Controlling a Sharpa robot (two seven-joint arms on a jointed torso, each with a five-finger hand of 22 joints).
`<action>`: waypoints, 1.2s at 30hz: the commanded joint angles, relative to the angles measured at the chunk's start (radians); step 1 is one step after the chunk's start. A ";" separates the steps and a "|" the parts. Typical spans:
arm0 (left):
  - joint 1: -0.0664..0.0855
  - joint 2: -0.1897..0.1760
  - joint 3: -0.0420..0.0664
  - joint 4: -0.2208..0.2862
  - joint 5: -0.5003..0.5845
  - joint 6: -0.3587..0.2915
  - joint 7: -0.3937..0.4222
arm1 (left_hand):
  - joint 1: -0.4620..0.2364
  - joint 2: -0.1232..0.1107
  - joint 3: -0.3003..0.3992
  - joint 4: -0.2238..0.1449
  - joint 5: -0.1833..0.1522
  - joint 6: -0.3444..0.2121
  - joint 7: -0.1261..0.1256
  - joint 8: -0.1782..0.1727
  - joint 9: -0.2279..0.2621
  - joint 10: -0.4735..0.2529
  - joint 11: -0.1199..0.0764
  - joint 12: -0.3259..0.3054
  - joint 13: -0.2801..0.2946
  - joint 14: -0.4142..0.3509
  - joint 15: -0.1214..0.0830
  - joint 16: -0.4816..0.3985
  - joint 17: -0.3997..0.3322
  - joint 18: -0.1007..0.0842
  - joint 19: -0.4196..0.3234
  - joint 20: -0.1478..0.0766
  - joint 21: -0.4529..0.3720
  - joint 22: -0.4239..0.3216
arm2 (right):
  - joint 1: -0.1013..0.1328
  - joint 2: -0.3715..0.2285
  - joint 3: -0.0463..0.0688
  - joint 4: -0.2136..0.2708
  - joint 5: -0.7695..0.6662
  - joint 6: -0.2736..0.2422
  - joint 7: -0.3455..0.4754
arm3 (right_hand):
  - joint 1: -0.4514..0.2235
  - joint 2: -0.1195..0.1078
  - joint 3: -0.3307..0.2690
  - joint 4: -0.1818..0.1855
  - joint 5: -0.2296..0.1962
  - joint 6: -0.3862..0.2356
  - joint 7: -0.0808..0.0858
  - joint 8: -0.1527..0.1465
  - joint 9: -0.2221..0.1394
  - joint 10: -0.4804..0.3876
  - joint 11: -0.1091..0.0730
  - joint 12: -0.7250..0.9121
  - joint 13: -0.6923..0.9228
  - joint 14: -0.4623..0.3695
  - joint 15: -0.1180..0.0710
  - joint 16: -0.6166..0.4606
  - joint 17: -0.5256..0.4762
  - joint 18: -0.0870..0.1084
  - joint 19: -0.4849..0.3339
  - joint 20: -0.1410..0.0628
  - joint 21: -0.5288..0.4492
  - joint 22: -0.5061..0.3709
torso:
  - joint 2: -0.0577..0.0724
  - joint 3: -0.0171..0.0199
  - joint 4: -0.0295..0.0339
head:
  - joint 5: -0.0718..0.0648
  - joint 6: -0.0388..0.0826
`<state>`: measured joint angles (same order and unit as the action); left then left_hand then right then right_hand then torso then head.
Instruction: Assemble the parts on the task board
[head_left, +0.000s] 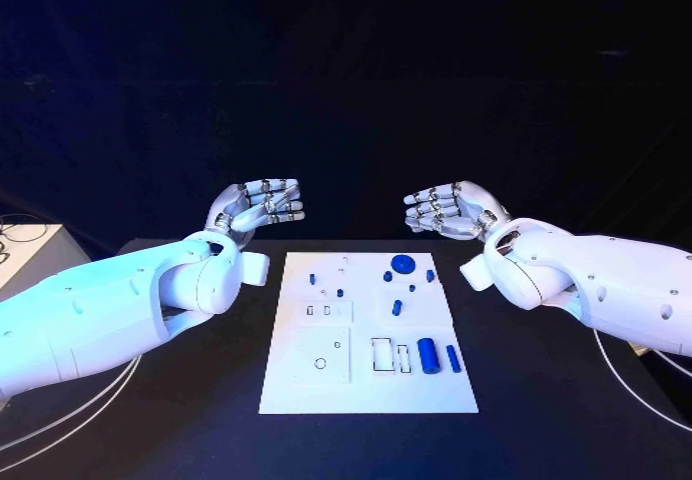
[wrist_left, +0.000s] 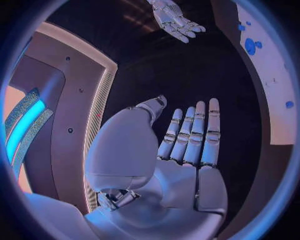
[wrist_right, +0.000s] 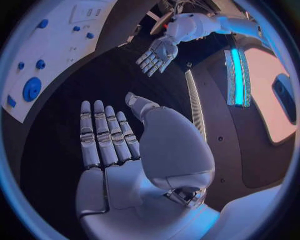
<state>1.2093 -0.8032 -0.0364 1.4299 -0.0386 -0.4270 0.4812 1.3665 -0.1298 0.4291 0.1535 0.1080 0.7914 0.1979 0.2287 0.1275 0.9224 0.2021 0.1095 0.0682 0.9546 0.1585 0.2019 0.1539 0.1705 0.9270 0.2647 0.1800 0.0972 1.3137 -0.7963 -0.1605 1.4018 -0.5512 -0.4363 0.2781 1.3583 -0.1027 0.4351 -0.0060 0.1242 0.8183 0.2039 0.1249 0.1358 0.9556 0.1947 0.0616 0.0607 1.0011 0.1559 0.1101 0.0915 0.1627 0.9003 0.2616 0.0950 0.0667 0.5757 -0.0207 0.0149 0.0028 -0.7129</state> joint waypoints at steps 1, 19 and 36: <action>0.003 -0.028 0.001 0.046 -0.036 0.040 -0.016 | -0.004 -0.013 0.016 -0.004 -0.002 0.024 0.041 0.006 0.002 0.045 -0.014 0.009 0.002 0.057 -0.019 0.030 0.031 0.015 0.045 -0.020 0.025 0.007 | 0.013 -0.004 0.001 0.000 -0.316 0.013 -0.056 | 0.012 -0.040 0.099 -0.032 0.008 0.135 0.014 0.032 0.011 0.148 -0.035 0.006 0.003 0.135 -0.046 0.034 0.014 0.023 0.153 -0.048 0.041 0.010 | 0.025 0.0001 0.0110 | -0.009 0.004; 0.005 -0.165 0.002 0.260 -0.065 0.106 -0.043 | 0.007 -0.066 0.071 -0.140 -0.008 0.086 0.007 0.008 0.005 0.196 -0.059 -0.023 0.002 0.124 -0.087 0.359 0.321 0.000 0.099 -0.110 0.314 0.183 | 0.051 0.006 0.002 -0.044 -0.814 0.108 -0.239 | -0.013 -0.101 0.082 -0.011 0.019 0.234 -0.049 0.043 0.039 0.317 -0.123 0.002 0.009 0.511 -0.176 0.454 0.357 0.014 0.531 -0.197 0.376 0.182 | 0.102 -0.0034 0.0358 | -0.053 0.029; 0.008 -0.201 0.010 0.336 -0.133 0.127 -0.074 | -0.056 -0.082 0.014 -0.112 -0.004 0.079 0.001 0.002 0.011 0.167 -0.064 -0.019 0.010 0.076 -0.091 0.584 0.446 0.011 0.109 -0.107 0.509 0.306 | 0.050 0.068 0.001 -0.101 -0.996 0.195 -0.307 | -0.037 -0.173 0.129 0.038 -0.024 0.183 -0.045 0.002 0.076 0.233 -0.106 0.000 0.005 0.491 -0.160 1.092 0.949 -0.063 0.572 -0.189 0.971 0.839 | 0.141 0.0027 0.0554 | -0.061 0.033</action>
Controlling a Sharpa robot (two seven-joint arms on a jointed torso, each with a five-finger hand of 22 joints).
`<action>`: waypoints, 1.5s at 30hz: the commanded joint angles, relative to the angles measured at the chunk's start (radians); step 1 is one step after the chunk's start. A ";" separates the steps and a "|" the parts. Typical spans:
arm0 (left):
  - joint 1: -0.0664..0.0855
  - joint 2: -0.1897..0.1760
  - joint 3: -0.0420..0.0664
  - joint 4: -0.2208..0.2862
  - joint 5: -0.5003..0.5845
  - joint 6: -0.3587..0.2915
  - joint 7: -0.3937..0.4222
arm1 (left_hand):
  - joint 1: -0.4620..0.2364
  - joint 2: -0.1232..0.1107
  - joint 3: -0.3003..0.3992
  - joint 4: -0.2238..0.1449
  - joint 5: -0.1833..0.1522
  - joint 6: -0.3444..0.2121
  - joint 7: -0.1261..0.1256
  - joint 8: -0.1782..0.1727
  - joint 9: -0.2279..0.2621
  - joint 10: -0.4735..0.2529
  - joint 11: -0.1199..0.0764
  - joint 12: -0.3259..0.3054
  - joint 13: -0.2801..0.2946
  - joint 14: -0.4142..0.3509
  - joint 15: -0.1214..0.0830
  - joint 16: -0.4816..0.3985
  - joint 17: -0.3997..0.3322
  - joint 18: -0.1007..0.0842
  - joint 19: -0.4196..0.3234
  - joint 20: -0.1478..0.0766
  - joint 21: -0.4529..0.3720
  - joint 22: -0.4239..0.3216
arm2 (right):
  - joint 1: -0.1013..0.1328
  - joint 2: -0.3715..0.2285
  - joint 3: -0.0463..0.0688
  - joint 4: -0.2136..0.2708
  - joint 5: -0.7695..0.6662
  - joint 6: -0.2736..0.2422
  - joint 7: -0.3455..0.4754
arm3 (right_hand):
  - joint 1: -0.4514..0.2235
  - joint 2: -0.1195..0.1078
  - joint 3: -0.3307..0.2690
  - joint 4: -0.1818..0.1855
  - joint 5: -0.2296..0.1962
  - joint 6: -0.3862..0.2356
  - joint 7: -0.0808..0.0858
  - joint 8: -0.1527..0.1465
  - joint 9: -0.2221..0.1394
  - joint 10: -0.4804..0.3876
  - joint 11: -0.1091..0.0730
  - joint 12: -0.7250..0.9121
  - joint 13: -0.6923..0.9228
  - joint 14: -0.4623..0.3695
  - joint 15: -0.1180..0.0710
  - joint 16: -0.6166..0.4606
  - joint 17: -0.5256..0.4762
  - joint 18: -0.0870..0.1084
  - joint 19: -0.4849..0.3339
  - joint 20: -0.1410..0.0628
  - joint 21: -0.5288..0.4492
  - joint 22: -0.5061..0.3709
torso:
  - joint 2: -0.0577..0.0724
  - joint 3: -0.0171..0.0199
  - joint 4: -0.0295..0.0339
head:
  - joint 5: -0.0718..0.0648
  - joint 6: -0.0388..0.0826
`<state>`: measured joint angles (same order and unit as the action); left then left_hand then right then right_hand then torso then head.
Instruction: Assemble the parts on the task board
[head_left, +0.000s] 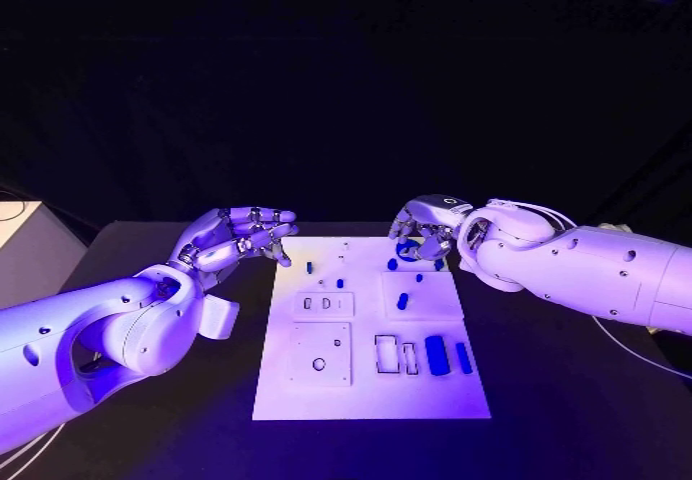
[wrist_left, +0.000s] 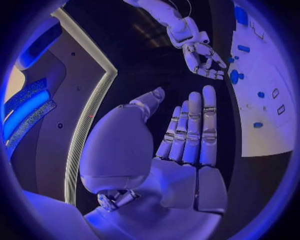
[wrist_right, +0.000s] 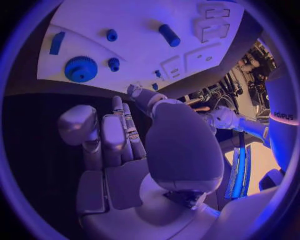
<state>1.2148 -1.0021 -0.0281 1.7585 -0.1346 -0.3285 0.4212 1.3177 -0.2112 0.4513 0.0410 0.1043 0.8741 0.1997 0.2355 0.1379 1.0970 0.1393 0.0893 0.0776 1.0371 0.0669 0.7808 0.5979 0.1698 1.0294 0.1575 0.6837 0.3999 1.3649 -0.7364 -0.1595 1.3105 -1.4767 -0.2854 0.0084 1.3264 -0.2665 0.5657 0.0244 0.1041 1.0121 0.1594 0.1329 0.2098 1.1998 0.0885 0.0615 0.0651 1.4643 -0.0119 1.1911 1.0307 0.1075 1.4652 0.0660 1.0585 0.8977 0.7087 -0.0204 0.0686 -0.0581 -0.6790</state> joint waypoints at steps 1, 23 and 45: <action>0.003 -0.003 0.002 0.008 -0.039 0.030 -0.016 | -0.008 -0.001 -0.008 0.001 -0.001 -0.003 0.000 -0.005 0.001 -0.008 -0.001 0.001 0.001 -0.006 0.000 0.005 0.002 0.012 0.007 0.001 0.006 0.003 | -0.001 0.012 0.000 -0.013 -0.074 0.043 -0.041 | -0.006 -0.010 -0.003 0.008 -0.004 -0.011 0.000 -0.007 0.002 -0.012 0.001 0.000 0.001 0.028 0.007 0.014 0.013 -0.008 0.006 0.007 0.009 0.010 | 0.010 0.0023 0.0017 | 0.000 -0.001; 0.008 0.000 0.006 0.013 -0.040 0.041 -0.024 | -0.003 0.009 -0.014 0.008 -0.001 -0.008 0.004 -0.006 0.002 -0.018 0.002 0.001 0.001 -0.014 0.002 0.022 0.007 0.012 0.009 0.001 0.029 0.017 | -0.022 0.050 -0.006 -0.051 -0.121 0.082 -0.095 | -0.013 -0.008 -0.042 0.029 0.005 -0.009 -0.008 -0.009 0.016 -0.017 -0.004 0.004 0.006 0.030 0.005 0.074 0.065 -0.002 -0.005 0.015 0.037 0.037 | 0.031 -0.0034 0.0141 | -0.018 -0.002; 0.008 0.004 0.006 0.002 -0.030 0.034 -0.036 | 0.008 0.022 -0.010 0.012 -0.001 -0.013 0.010 -0.009 0.002 -0.027 0.006 0.000 0.001 -0.021 0.005 0.032 0.007 0.012 0.002 0.003 0.045 0.027 | -0.032 0.061 -0.007 -0.065 -0.113 0.032 -0.095 | -0.016 0.033 -0.018 0.058 0.015 0.029 -0.008 0.011 0.036 0.006 -0.006 0.004 0.007 0.025 0.004 0.085 0.061 0.002 -0.016 0.017 0.044 0.045 | 0.043 -0.0024 0.0163 | -0.021 0.000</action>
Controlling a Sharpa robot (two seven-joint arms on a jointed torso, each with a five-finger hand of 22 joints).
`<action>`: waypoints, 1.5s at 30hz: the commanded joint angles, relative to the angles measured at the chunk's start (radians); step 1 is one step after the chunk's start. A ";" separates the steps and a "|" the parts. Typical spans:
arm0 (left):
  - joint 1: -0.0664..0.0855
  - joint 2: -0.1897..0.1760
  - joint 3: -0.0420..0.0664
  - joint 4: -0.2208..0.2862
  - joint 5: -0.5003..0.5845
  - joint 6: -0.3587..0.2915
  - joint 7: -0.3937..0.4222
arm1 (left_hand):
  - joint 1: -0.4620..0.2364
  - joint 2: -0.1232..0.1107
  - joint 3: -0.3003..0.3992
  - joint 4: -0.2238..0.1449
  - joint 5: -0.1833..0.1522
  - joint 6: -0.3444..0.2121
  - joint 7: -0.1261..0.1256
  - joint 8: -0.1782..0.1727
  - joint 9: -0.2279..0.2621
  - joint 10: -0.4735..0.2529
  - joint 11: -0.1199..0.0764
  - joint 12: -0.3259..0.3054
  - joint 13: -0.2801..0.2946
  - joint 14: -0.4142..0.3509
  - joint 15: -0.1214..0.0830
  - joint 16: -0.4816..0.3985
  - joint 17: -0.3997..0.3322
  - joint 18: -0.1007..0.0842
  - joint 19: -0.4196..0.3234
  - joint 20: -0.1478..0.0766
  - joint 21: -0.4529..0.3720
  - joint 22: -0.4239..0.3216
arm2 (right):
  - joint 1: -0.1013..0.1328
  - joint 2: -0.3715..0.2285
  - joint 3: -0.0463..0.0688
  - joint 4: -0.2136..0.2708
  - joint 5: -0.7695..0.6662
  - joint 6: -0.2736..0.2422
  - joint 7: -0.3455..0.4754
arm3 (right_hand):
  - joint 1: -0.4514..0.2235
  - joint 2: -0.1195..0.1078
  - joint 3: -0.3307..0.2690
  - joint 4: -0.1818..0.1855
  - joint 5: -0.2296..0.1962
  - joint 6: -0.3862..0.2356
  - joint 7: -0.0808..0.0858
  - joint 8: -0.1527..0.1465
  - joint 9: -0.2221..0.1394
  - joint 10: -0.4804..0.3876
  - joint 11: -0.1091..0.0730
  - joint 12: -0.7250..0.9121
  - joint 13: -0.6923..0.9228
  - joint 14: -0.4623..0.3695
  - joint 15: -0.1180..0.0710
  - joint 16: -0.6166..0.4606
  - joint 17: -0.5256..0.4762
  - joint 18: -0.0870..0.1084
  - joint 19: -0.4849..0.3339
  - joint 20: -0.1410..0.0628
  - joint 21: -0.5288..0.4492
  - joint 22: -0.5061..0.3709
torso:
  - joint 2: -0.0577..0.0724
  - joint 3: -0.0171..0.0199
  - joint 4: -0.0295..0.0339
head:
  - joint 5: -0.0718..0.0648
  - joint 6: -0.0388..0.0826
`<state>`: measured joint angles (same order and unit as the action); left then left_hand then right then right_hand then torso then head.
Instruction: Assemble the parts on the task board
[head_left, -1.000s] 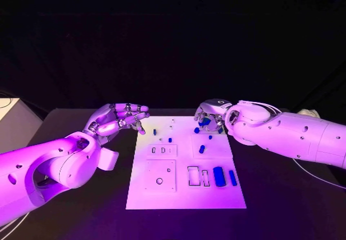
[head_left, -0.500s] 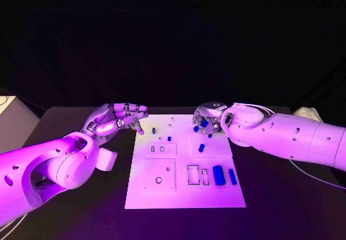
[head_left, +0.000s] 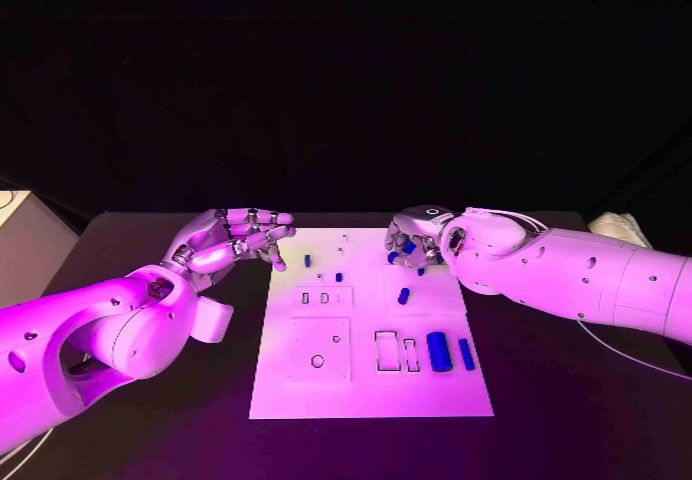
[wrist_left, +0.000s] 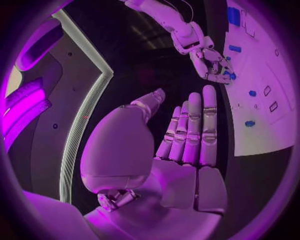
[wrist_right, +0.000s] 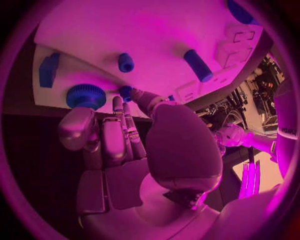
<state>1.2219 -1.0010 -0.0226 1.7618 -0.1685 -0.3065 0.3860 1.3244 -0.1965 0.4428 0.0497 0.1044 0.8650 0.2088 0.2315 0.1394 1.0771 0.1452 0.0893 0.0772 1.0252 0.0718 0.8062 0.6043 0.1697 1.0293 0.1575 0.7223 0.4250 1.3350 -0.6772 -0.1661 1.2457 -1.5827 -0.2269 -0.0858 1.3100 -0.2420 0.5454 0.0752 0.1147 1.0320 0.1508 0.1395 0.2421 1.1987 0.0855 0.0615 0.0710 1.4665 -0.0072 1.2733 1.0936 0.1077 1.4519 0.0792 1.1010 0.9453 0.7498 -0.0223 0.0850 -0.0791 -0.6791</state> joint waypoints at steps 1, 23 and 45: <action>0.001 0.003 0.001 -0.002 0.005 0.012 -0.001 | 0.001 0.008 -0.001 0.003 -0.001 -0.004 0.001 -0.005 0.001 -0.007 0.000 0.000 0.001 -0.009 0.000 0.006 0.001 0.012 0.002 0.003 0.006 0.002 | -0.002 0.002 -0.001 0.000 -0.007 -0.030 0.000 | 0.000 0.009 0.002 0.007 0.004 0.009 0.001 0.005 0.004 0.007 -0.003 0.004 0.001 0.023 -0.001 0.003 -0.002 0.001 -0.002 0.004 0.002 -0.002 | 0.002 -0.0006 0.0007 | 0.000 0.000; 0.001 0.003 0.001 -0.008 0.010 0.016 -0.008 | 0.005 0.012 0.002 0.005 -0.002 -0.006 0.002 -0.006 0.001 -0.010 0.001 0.000 0.001 -0.012 0.001 0.008 0.000 0.012 -0.002 0.003 0.012 0.005 | -0.004 0.007 0.000 0.001 -0.014 -0.043 -0.024 | 0.036 0.036 0.059 -0.021 -0.003 0.055 -0.019 0.054 0.064 0.065 -0.022 -0.001 0.008 0.025 -0.016 0.032 0.016 -0.006 -0.006 -0.009 0.052 0.064 | 0.009 -0.0019 0.0096 | -0.016 0.002; 0.001 0.002 0.001 -0.011 0.016 0.017 -0.017 | 0.006 0.014 0.003 0.007 -0.003 -0.010 0.004 -0.008 0.000 -0.015 0.003 -0.001 0.001 -0.014 0.002 0.011 -0.001 0.012 -0.005 0.004 0.016 0.009 | -0.007 0.014 -0.001 -0.004 -0.031 0.014 -0.053 | 0.006 0.001 0.061 -0.017 -0.016 0.022 -0.005 0.043 0.079 0.016 -0.006 -0.001 -0.003 0.020 -0.002 0.031 0.004 -0.004 -0.016 0.003 0.049 0.064 | 0.014 -0.0016 0.0125 | -0.017 0.001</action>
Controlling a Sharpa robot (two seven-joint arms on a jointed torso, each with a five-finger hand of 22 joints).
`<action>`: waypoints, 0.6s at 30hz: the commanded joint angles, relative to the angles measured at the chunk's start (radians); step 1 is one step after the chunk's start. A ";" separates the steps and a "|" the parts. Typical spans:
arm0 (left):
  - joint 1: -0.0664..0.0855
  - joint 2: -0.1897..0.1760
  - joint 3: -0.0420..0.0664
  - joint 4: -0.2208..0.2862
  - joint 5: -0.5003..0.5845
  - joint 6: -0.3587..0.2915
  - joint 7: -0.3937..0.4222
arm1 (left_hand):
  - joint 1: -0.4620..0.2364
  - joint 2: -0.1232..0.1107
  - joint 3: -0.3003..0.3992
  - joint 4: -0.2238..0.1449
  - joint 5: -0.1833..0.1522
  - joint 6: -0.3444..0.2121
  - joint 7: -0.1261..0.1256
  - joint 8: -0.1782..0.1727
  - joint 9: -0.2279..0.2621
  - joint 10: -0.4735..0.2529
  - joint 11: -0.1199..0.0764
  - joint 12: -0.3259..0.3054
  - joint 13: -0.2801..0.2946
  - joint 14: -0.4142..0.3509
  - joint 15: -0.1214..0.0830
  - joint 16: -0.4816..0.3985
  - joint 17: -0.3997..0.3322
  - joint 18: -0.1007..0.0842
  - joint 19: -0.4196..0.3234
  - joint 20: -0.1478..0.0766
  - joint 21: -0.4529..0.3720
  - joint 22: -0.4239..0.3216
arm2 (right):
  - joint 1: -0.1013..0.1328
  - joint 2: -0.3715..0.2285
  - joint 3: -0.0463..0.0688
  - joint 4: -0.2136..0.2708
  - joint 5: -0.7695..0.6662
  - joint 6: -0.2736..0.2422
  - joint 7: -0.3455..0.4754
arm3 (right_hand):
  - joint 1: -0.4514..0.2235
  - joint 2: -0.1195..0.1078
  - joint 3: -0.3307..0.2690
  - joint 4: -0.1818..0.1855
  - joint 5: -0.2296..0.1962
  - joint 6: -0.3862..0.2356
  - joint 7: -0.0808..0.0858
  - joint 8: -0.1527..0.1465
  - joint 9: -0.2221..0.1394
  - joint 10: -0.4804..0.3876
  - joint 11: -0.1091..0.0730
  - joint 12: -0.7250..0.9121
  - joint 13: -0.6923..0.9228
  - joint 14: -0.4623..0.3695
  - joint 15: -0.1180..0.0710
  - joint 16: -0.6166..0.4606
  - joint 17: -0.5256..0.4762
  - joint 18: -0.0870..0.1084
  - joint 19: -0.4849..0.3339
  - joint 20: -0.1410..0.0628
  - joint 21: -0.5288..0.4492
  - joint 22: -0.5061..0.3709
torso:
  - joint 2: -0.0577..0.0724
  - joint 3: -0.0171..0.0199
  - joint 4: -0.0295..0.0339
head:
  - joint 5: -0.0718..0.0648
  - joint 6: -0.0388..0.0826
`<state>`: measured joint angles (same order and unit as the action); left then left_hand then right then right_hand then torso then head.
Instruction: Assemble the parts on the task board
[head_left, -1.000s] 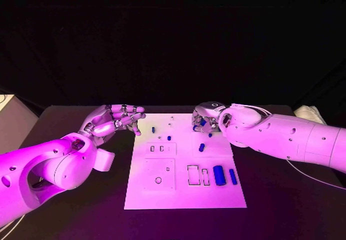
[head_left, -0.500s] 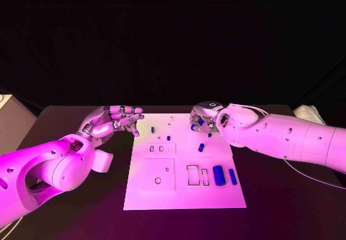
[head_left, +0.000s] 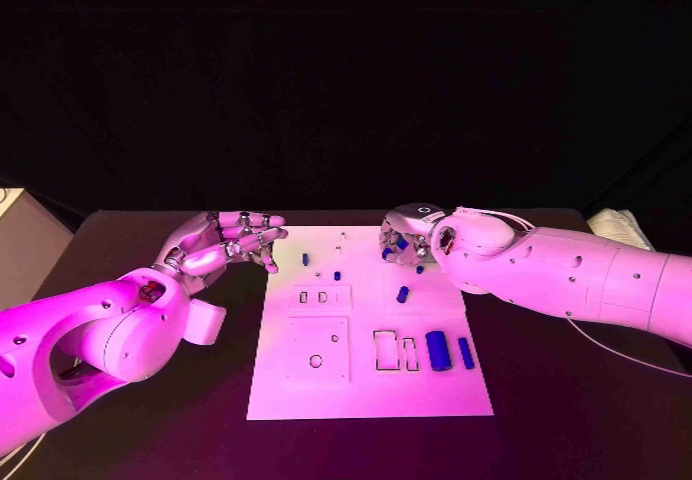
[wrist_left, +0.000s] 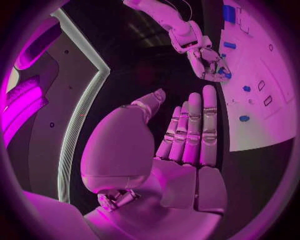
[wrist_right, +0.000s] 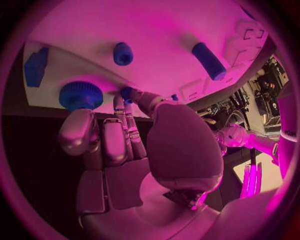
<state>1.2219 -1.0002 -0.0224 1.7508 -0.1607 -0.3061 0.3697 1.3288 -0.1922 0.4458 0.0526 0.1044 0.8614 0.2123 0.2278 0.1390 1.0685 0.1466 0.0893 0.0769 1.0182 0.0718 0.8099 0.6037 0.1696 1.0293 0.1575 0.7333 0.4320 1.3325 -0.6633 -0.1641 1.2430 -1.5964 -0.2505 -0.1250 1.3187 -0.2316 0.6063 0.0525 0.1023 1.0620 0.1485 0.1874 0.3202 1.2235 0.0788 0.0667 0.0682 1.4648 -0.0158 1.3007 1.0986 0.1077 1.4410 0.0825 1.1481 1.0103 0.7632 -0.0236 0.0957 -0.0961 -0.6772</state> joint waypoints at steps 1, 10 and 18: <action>0.001 0.001 0.001 0.000 0.008 0.016 -0.001 | 0.002 0.011 0.000 0.005 -0.003 -0.007 0.001 -0.005 0.001 -0.007 0.002 -0.001 0.001 -0.008 0.002 0.007 -0.001 0.012 -0.006 0.005 0.006 0.002 | -0.004 0.000 -0.003 -0.001 -0.017 0.038 -0.014 | -0.003 -0.009 0.000 0.006 -0.003 -0.008 -0.003 -0.005 0.001 -0.009 0.001 -0.006 -0.001 0.021 0.006 0.004 -0.001 -0.004 -0.005 0.000 0.002 -0.001 | 0.001 -0.0005 0.0019 | -0.001 -0.001; 0.001 0.002 0.001 -0.001 0.012 0.015 -0.004 | 0.002 0.016 0.003 0.009 -0.003 -0.009 0.002 -0.005 0.001 -0.010 0.003 -0.001 0.001 -0.009 0.003 0.009 -0.001 0.012 -0.008 0.005 0.009 0.004 | -0.004 -0.003 -0.003 0.006 -0.003 -0.010 -0.009 | 0.016 0.021 0.023 -0.002 0.004 0.017 -0.015 0.013 0.021 0.028 -0.012 0.005 0.008 0.024 -0.002 0.016 0.012 -0.006 -0.002 -0.003 0.019 0.023 | 0.002 -0.0010 0.0022 | -0.002 0.001; 0.001 0.002 0.001 -0.001 0.016 0.013 -0.007 | 0.002 0.020 0.005 0.012 -0.002 -0.009 0.003 -0.005 0.001 -0.011 0.004 0.000 0.001 -0.009 0.003 0.010 -0.002 0.012 -0.010 0.006 0.012 0.006 | 0.002 -0.011 0.000 0.034 0.004 -0.065 -0.030 | 0.009 0.042 0.023 -0.001 -0.002 0.035 -0.027 0.033 0.044 0.057 -0.022 0.005 0.014 0.027 -0.010 0.026 0.022 -0.009 0.001 -0.010 0.034 0.044 | 0.002 -0.0028 0.0032 | -0.005 0.005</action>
<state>1.2220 -1.0003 -0.0225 1.7486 -0.1518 -0.3063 0.3612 1.3315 -0.1790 0.4513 0.0581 0.1044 0.8578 0.2159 0.2278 0.1388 1.0649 0.1502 0.0893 0.0769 1.0147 0.0752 0.8138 0.6035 0.1696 1.0257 0.1610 0.7393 0.4370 1.3326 -0.6748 -0.1653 1.2737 -1.5937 -0.2799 -0.1376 1.3263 -0.2074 0.6295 0.0455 0.1035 1.0903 0.1208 0.2168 0.3589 1.2691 0.0624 0.0681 0.0792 1.4675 -0.0185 1.3233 1.1196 0.1077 1.4422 0.0813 1.1789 1.0534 0.7654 -0.0247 0.0983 -0.0982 -0.6736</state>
